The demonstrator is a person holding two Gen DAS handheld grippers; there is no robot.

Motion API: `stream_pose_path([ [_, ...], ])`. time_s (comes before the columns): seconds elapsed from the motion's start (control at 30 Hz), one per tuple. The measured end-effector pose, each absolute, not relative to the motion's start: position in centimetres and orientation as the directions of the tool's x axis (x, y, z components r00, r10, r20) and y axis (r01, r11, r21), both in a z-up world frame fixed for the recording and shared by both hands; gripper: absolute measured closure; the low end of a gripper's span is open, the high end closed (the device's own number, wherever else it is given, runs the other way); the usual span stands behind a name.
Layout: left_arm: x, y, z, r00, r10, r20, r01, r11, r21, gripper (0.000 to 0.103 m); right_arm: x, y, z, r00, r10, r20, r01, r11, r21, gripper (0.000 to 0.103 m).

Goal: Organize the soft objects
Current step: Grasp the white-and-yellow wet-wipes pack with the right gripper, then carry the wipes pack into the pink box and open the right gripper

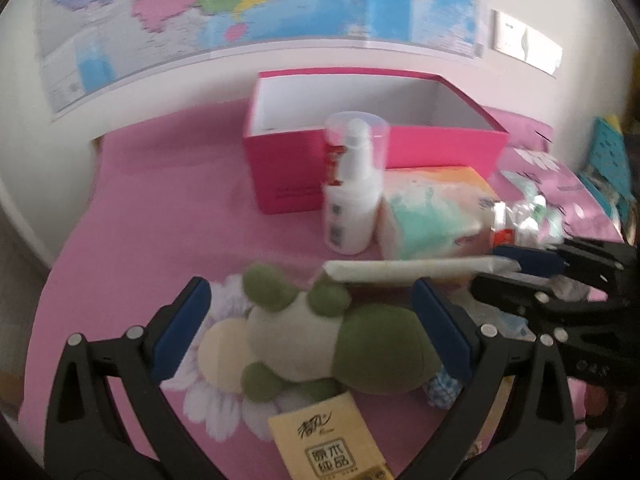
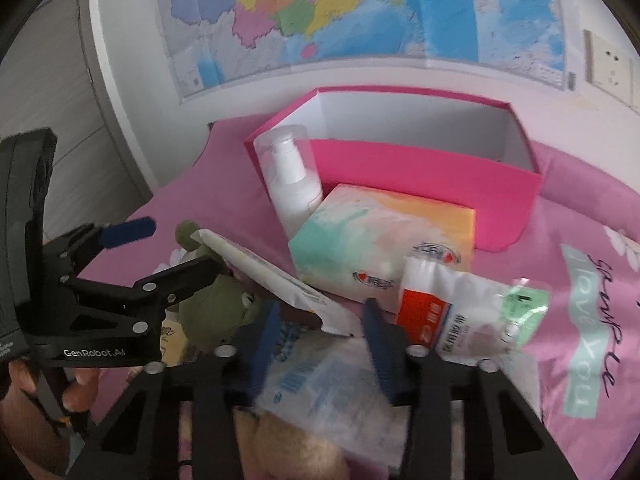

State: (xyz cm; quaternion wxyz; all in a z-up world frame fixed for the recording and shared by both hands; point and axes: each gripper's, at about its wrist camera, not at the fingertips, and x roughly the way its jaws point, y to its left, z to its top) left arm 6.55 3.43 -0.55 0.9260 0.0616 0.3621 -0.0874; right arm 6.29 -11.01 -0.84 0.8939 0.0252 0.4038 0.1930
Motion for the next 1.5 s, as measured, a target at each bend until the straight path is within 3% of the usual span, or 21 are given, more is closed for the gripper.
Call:
stream_pose_path([
  [0.1, 7.3, 3.0, -0.8, 0.703, -0.161, -0.692, 0.272, 0.961, 0.053, 0.006, 6.9, -11.0, -1.2, 0.586, 0.383, -0.714, -0.336, 0.917, 0.217, 0.081],
  [0.3, 9.3, 2.8, -1.0, 0.662, -0.233, -0.712, 0.369, 0.929, 0.039, 0.015, 7.2, -11.4, -1.3, 0.586, 0.390, -0.710, -0.341, 0.914, 0.221, 0.089],
  [0.57, 10.3, 2.3, -0.9, 0.632, -0.283, -0.721, 0.453, 0.890, 0.048, 0.026, 7.3, -11.9, -1.6, 0.577, 0.404, -0.710, -0.339, 0.909, 0.242, 0.090],
  [0.83, 9.6, 2.6, 0.2, 0.628, -0.328, -0.706, 0.463, 0.887, 0.000, 0.028, 7.6, -11.7, -0.8, 0.586, 0.417, -0.694, -0.341, 0.905, 0.256, 0.092],
  [0.87, 9.3, 2.7, 0.7, 0.629, -0.343, -0.698, 0.467, 0.884, -0.014, 0.036, 7.6, -11.6, -0.5, 0.591, 0.418, -0.690, -0.344, 0.904, 0.253, 0.092],
  [0.9, 9.1, 2.7, 1.1, 0.622, -0.360, -0.696, 0.477, 0.879, -0.029, 0.037, 7.5, -11.6, 0.0, 0.595, 0.422, -0.684, -0.349, 0.903, 0.253, 0.092],
  [1.5, 10.8, 2.9, 12.6, 0.789, -0.325, -0.521, 0.395, 0.918, 0.025, 0.037, 10.1, -11.8, 10.1, 0.704, 0.488, -0.516, -0.435, 0.870, 0.231, 0.094],
])
